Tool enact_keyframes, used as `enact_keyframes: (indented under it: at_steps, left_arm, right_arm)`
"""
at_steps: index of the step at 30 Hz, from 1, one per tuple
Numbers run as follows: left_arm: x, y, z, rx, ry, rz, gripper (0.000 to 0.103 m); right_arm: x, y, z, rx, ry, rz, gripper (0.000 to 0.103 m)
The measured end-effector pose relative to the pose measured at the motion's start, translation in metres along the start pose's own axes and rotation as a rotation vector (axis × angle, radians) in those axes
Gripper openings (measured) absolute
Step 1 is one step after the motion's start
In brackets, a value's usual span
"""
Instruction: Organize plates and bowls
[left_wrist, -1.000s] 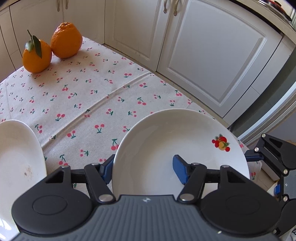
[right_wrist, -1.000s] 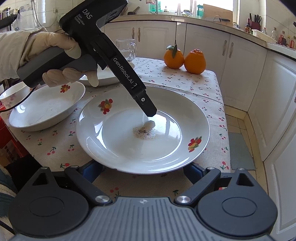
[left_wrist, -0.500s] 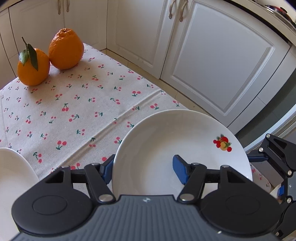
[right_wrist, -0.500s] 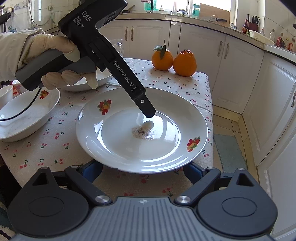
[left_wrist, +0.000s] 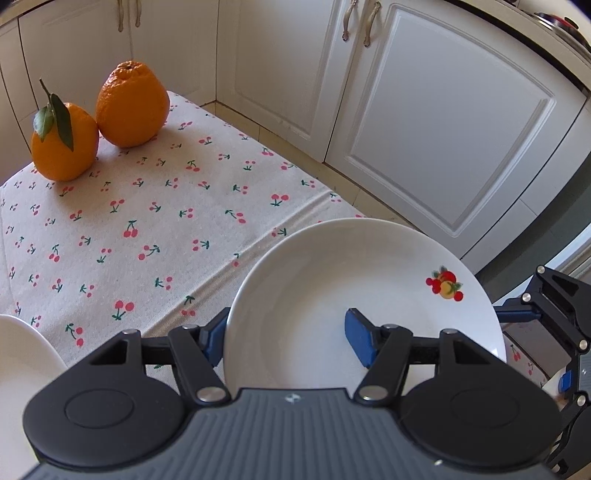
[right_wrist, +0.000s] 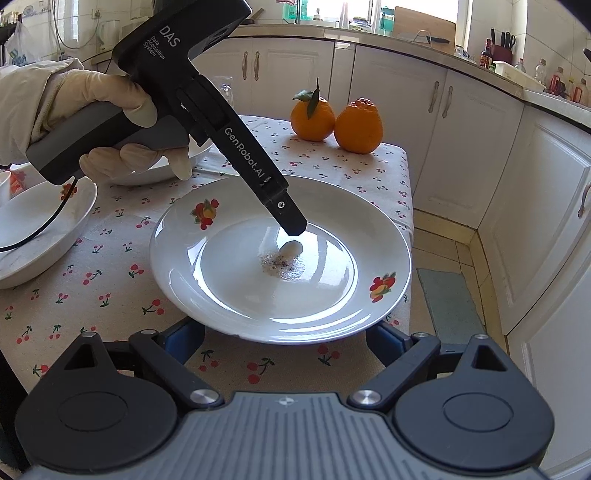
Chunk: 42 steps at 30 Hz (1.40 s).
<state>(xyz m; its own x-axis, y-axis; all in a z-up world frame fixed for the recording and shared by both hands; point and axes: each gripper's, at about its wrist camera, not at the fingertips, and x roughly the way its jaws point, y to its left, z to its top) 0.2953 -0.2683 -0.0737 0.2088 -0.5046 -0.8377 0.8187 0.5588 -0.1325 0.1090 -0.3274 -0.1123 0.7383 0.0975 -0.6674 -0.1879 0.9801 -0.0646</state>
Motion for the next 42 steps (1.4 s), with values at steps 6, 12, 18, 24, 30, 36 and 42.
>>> enact_keyframes:
  at_steps: [6, 12, 18, 24, 30, 36, 42]
  left_arm:
    - [0.001, -0.001, 0.001, 0.009, -0.004, 0.005, 0.064]
    - [0.002, 0.001, 0.001, 0.008, -0.008, 0.005, 0.064]
    - [0.002, 0.000, 0.001, 0.012, -0.009, 0.011, 0.064]
    - [0.004, 0.001, 0.004, 0.011, -0.014, 0.013, 0.064]
    - [0.005, 0.002, 0.007, 0.006, -0.018, 0.010, 0.067]
    - [-0.010, -0.005, 0.002, 0.035, -0.065, 0.052, 0.086]
    - [-0.051, -0.011, -0.007, 0.029, -0.150, 0.093, 0.091]
  right_arm:
    - [0.000, 0.000, 0.000, 0.005, 0.000, -0.003, 0.096]
    - [0.001, 0.000, 0.001, 0.012, 0.001, -0.003, 0.096]
    - [0.002, 0.000, 0.002, 0.017, 0.003, -0.006, 0.096]
    - [0.003, 0.000, 0.003, 0.029, 0.004, -0.009, 0.096]
    - [0.005, 0.000, 0.004, 0.041, 0.007, -0.016, 0.097]
    - [0.001, 0.000, 0.006, 0.063, 0.004, -0.019, 0.103]
    - [-0.015, 0.009, 0.005, 0.079, -0.005, -0.024, 0.103]
